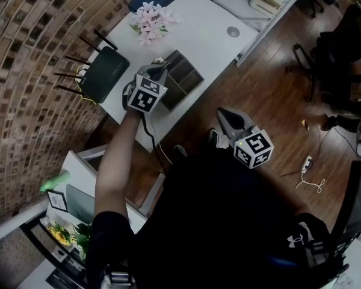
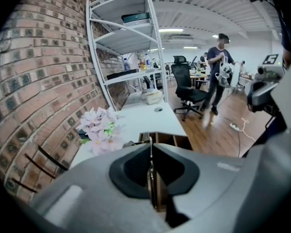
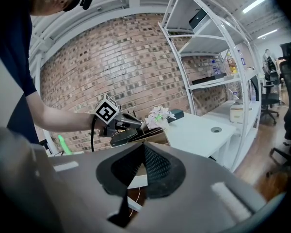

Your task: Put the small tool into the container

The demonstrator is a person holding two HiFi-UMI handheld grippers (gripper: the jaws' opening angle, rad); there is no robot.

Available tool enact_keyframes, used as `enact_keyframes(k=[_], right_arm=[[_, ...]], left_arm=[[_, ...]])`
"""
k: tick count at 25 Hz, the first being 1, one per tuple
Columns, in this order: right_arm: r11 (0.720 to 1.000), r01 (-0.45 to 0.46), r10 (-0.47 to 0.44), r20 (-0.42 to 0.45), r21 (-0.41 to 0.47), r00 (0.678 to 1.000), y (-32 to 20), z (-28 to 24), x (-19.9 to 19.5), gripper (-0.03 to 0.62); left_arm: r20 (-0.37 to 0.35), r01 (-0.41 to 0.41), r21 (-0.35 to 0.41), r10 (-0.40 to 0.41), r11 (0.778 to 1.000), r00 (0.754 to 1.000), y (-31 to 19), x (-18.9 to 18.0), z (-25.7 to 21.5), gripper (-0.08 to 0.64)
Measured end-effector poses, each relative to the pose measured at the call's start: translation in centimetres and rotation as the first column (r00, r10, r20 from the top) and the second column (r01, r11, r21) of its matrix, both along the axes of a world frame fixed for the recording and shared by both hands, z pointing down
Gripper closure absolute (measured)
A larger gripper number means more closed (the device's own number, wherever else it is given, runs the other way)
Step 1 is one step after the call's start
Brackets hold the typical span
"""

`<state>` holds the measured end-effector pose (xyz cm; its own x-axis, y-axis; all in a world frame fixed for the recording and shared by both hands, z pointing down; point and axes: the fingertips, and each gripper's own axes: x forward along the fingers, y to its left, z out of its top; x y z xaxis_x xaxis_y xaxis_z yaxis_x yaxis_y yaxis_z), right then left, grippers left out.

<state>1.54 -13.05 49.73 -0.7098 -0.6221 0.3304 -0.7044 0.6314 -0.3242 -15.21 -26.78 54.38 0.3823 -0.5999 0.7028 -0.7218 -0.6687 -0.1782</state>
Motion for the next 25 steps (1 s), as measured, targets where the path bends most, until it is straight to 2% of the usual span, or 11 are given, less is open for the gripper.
enact_keyframes(k=[25], right_arm=[[0.999, -0.024, 0.024, -0.005, -0.025, 1.000, 0.2, 0.6, 0.8, 0.589]], left_arm=[[0.038, -0.009, -0.068, 0.011, 0.998, 0.999, -0.6, 0.0, 3.6, 0.546]])
